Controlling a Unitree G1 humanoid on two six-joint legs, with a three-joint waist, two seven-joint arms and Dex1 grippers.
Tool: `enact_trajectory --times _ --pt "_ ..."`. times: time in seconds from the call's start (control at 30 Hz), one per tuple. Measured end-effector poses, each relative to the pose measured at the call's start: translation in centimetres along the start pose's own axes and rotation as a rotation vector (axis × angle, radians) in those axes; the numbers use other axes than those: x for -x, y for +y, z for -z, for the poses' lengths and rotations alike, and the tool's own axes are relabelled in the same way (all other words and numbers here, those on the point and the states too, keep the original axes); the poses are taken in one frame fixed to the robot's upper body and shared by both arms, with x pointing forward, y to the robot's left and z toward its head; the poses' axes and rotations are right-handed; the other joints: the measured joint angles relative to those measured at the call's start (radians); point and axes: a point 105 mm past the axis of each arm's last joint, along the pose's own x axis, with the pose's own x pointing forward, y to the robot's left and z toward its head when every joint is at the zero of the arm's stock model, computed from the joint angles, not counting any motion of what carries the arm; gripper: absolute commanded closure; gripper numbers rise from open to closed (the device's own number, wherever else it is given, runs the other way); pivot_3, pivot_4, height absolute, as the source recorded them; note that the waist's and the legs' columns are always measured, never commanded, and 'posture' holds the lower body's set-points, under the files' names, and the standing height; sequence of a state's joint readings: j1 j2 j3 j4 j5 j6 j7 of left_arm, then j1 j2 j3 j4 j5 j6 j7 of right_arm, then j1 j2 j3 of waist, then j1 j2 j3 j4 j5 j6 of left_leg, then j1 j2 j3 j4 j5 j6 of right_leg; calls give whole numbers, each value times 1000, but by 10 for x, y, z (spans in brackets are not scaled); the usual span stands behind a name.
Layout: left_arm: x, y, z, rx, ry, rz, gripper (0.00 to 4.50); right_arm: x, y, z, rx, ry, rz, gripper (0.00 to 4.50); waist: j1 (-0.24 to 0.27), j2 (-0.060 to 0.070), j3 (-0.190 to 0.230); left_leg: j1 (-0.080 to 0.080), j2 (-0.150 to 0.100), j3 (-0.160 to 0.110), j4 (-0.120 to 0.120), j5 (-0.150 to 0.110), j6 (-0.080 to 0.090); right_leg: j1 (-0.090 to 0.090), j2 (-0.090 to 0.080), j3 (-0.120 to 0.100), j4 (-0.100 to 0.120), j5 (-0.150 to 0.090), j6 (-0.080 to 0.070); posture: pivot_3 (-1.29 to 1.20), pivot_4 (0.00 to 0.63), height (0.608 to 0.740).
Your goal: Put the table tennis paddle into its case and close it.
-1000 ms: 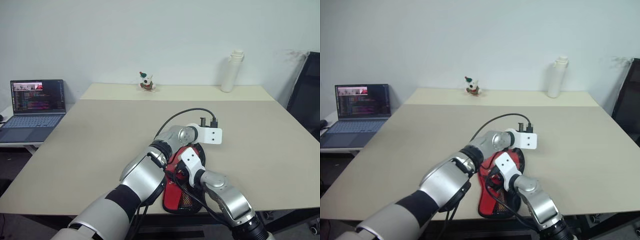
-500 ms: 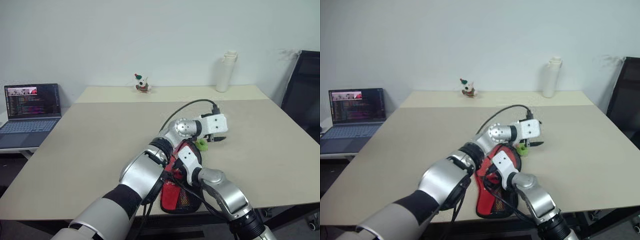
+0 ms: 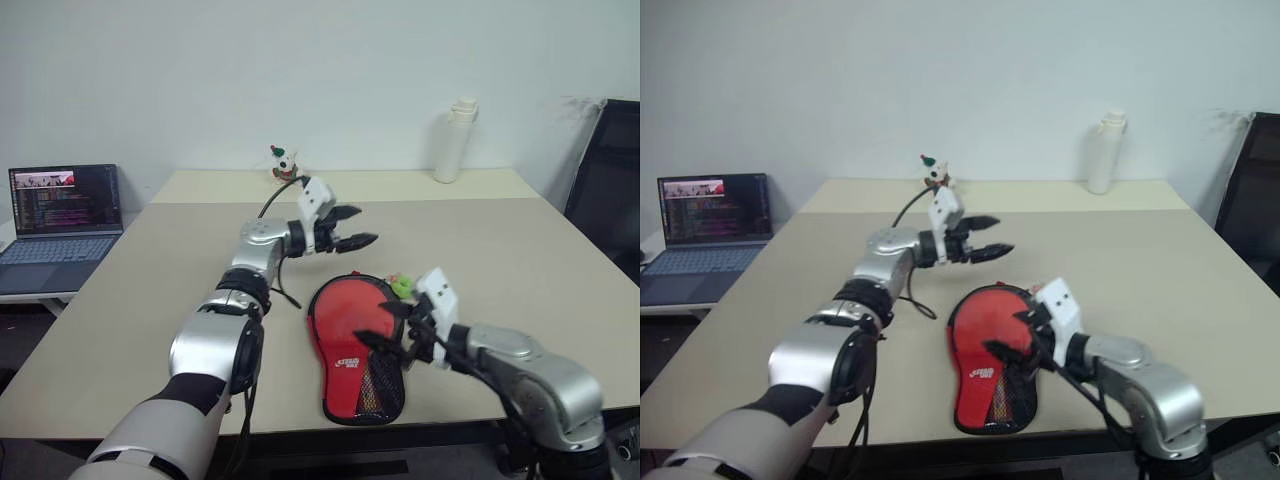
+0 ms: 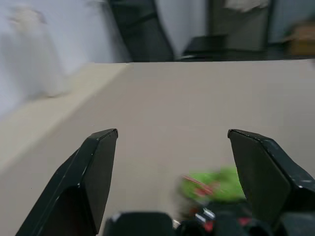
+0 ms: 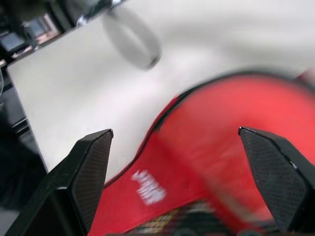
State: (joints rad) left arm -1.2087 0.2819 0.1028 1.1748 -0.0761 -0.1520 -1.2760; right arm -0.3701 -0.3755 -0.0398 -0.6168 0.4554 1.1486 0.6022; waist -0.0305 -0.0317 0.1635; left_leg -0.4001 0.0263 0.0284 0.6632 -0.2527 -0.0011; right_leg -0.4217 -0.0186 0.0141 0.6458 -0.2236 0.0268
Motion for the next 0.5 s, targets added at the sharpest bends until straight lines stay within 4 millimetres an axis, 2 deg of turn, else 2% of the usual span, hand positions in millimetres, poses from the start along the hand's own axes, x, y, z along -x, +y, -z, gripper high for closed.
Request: enact_trajectory --times 0.1,0.2,0.37,0.5 --pt "16 -14 20 82 34 85 606 14 -23 1 59 57 82 0 2 0 0 0 0 0 0 0 0 0 0 0 0 0 -1 0 150 740" --pt "20 -28 41 162 79 140 606 19 -51 -3 151 77 184 0 2 0 0 0 -1 1 1 0 0 0 0 0 0 -1 2 0 150 740" --pt "12 -38 54 139 173 186 606 8 -78 5 354 142 260 0 2 0 1 0 -2 2 1 0 0 0 1 1 0 -1 2 0 150 740" --pt "4 -45 66 108 235 204 606 -1 -85 13 460 178 240 0 2 -1 1 0 -2 2 1 0 0 0 1 1 0 -1 2 0 150 740"
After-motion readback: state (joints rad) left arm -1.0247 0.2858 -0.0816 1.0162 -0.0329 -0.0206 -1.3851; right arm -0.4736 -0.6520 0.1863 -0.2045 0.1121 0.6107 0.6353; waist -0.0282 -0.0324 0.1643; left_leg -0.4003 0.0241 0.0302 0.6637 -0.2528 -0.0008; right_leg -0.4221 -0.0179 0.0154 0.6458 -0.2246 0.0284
